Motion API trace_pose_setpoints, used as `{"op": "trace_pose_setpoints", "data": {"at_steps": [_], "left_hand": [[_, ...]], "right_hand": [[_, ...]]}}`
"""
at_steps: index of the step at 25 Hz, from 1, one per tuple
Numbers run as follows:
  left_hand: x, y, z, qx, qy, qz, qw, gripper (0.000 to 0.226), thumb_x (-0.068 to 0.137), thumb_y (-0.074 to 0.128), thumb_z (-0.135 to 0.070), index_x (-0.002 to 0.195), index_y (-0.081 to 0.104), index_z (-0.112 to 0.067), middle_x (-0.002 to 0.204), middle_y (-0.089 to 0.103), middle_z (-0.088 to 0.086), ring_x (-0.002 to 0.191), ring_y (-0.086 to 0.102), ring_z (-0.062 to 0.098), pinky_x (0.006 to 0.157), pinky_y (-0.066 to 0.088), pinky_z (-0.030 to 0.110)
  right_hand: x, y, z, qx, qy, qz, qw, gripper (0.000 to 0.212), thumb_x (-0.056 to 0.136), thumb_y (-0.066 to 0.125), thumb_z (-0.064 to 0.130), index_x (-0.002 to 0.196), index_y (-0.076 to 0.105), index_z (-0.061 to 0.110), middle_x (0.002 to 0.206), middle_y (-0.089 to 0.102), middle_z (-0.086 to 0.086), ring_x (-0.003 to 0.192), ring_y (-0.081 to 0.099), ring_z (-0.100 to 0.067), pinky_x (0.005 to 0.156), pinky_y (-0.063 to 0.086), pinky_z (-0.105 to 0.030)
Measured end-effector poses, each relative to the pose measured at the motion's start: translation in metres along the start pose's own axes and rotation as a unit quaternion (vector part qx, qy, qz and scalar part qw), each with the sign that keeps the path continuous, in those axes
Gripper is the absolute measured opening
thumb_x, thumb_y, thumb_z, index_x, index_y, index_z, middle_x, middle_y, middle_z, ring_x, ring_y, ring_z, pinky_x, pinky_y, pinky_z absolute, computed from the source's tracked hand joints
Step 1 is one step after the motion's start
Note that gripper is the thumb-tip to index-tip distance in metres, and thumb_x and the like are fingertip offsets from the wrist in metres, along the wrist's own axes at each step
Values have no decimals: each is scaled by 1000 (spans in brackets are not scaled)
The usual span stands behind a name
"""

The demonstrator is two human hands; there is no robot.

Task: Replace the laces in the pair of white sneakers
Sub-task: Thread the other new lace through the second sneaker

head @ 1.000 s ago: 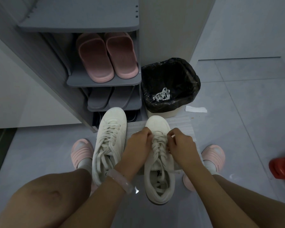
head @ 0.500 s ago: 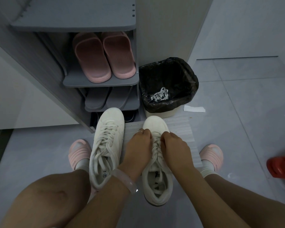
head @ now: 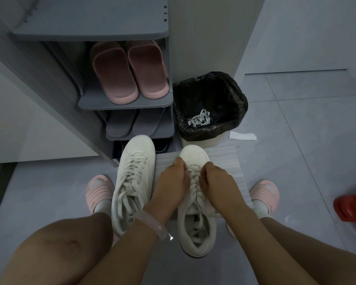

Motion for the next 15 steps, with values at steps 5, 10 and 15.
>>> {"op": "trace_pose_setpoints", "data": {"at_steps": [5,10,15], "left_hand": [[1,1,0,12,1,7,1000,3,96,36,-15,94,38,-13,87,57,8,84,57,27,66,36,30],[0,2,-2,11,10,9,1000,8,97,35,-16,99,41,-11,84,54,5,83,57,27,66,38,33],[-1,-6,-8,3,30,-19,999,24,96,39,-18,115,53,-14,99,62,10,94,58,25,79,44,36]], "right_hand": [[-2,-1,5,-21,17,-18,999,6,98,33,14,97,39,13,95,56,-6,72,45,-15,63,34,-26],[-5,-2,-1,-6,19,-23,1000,6,99,32,17,93,31,15,89,56,-5,69,47,-16,61,34,-26],[-4,-4,-12,121,45,-22,991,8,93,41,12,100,41,15,79,56,-2,65,50,-17,49,31,-21]]}}
Point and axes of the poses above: each hand's wrist, its own x-axis towards the middle knuckle, its own y-axis out of the palm, z = x × y, the point moved 8 cm from there along x, towards the middle knuckle
